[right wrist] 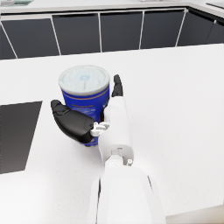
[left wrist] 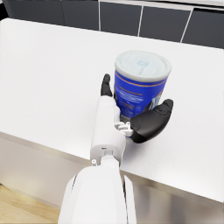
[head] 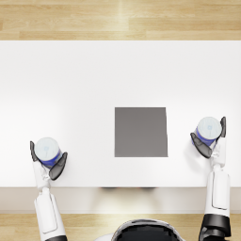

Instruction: Pick up the blue can on the left and place it in the middle, then pick up the blue can on the right and place it on top of the can in the middle

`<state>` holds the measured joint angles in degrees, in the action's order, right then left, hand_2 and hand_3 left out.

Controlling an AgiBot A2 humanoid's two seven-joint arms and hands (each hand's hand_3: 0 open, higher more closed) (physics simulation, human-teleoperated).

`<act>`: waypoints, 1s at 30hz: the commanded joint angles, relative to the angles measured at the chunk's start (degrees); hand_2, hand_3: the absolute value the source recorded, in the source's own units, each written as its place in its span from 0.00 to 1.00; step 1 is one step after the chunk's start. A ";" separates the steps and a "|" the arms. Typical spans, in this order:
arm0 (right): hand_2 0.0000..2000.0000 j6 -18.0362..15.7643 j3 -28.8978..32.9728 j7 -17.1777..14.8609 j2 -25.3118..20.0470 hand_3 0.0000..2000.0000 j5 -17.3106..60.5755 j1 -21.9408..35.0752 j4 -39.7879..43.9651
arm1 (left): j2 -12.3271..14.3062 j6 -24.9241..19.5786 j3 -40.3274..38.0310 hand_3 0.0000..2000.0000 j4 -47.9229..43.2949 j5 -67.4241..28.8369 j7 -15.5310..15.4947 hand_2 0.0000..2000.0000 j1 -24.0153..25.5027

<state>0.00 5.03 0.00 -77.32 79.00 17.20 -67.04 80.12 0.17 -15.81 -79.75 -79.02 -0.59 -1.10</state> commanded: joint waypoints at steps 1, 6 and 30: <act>0.00 0.03 -1.82 0.01 -0.24 0.00 0.01 4.25 6.68 | -0.44 0.06 0.22 0.00 4.13 0.00 -1.10 0.00 -2.14; 1.00 -5.31 -1.05 0.08 -0.54 0.65 0.03 2.91 1.13 | -0.40 -1.88 1.00 0.49 1.68 -0.01 -2.99 1.00 -2.27; 1.00 -8.06 -11.80 0.65 -3.85 0.76 0.02 3.28 -27.04 | 9.29 -1.93 38.65 0.76 25.52 -0.03 0.26 1.00 -32.36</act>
<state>-8.22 -5.62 0.69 -80.76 79.02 18.51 -93.49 87.77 -1.79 23.04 -59.52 -79.04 -0.31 -29.53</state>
